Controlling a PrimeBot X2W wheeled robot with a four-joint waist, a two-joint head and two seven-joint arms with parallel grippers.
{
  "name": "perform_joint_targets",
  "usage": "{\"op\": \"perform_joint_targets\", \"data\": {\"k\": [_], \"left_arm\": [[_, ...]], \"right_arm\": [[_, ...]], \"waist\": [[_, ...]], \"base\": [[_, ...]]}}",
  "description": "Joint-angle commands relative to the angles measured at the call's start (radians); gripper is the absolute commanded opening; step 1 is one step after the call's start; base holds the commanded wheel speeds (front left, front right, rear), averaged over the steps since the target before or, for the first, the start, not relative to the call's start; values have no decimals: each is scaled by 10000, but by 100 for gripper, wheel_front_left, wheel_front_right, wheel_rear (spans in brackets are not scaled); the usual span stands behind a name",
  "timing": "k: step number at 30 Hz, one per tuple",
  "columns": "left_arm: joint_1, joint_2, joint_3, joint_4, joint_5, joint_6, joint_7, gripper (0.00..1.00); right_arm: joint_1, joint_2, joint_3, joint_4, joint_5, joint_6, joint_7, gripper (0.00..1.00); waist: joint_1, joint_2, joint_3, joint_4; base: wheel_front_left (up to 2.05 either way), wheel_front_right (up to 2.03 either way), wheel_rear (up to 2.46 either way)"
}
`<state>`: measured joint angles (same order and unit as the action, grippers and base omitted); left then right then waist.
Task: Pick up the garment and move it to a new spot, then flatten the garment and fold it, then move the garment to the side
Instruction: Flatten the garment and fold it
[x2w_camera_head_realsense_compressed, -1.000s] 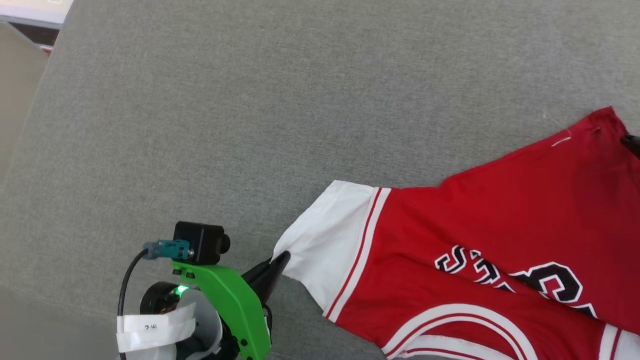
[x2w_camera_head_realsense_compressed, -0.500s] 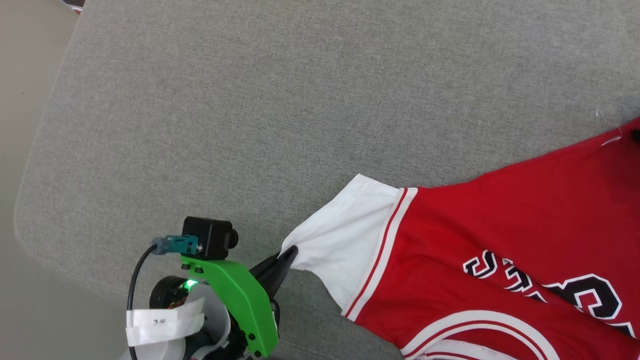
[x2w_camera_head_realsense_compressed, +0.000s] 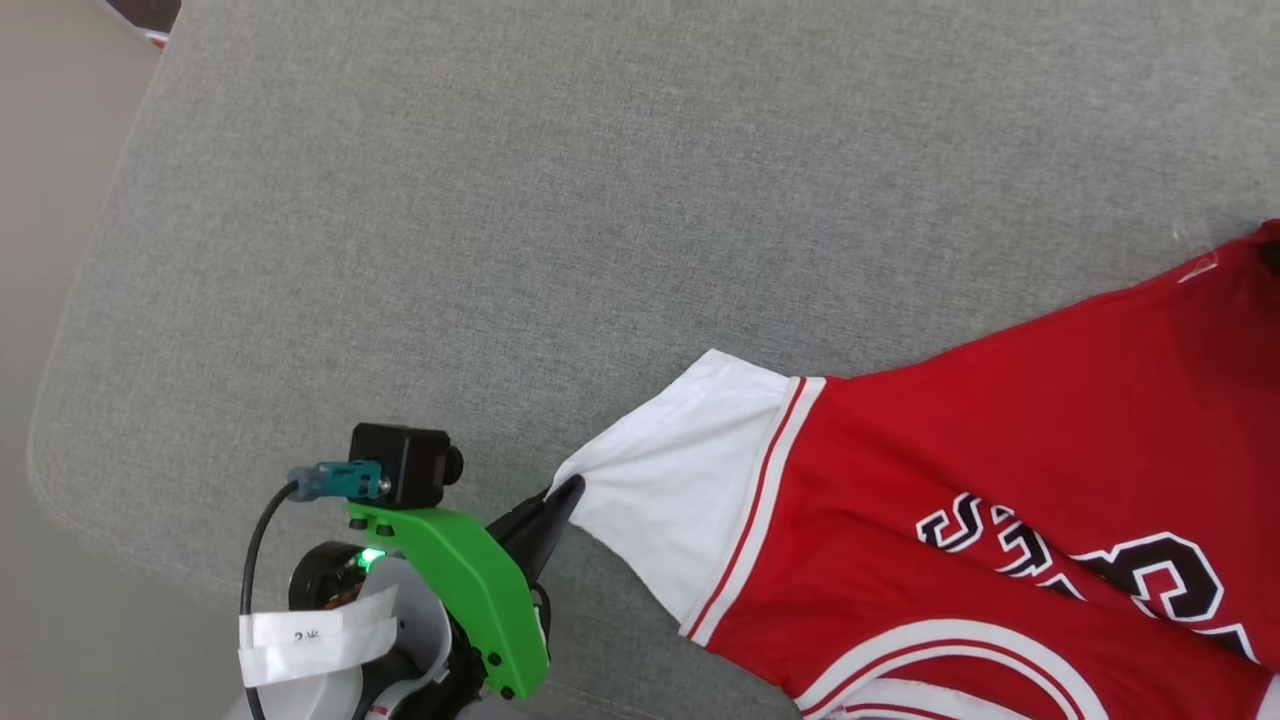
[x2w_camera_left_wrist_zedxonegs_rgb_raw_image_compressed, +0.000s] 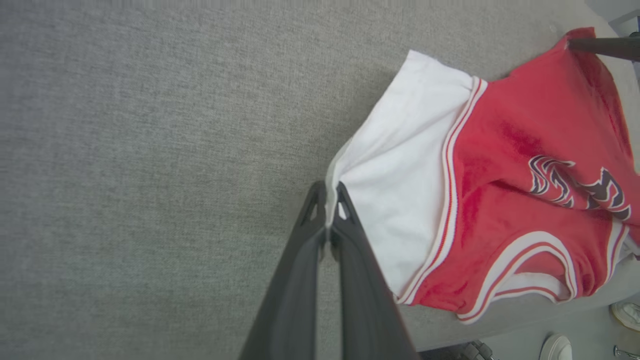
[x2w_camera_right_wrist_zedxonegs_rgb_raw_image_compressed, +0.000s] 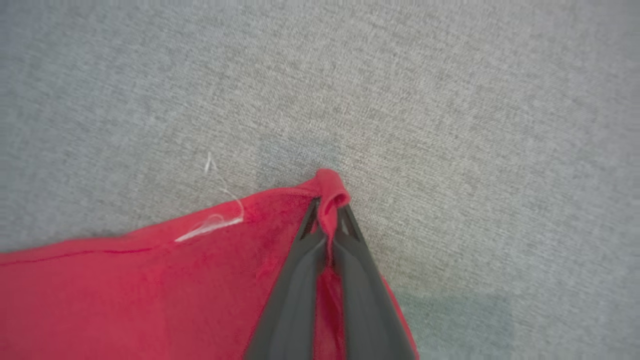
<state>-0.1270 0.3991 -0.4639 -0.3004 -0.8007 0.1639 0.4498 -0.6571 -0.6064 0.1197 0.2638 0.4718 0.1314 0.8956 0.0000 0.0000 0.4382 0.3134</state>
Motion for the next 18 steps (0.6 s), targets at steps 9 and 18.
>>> {"op": "perform_joint_targets", "data": {"k": [9,18], "left_arm": [[-398,151,377,-119,202,77,-451,0],[-1167,221,706,-537,692,268,-747,0]], "right_arm": [[-130,244,-58,428,189,-7,-1653,0],[74,97,-344,25,398,-7,-2882,0]], "waist": [[0,0,-1314,-772],[0,0,-2415,-1512]], "base": [[0,0,0],[0,0,0]]}}
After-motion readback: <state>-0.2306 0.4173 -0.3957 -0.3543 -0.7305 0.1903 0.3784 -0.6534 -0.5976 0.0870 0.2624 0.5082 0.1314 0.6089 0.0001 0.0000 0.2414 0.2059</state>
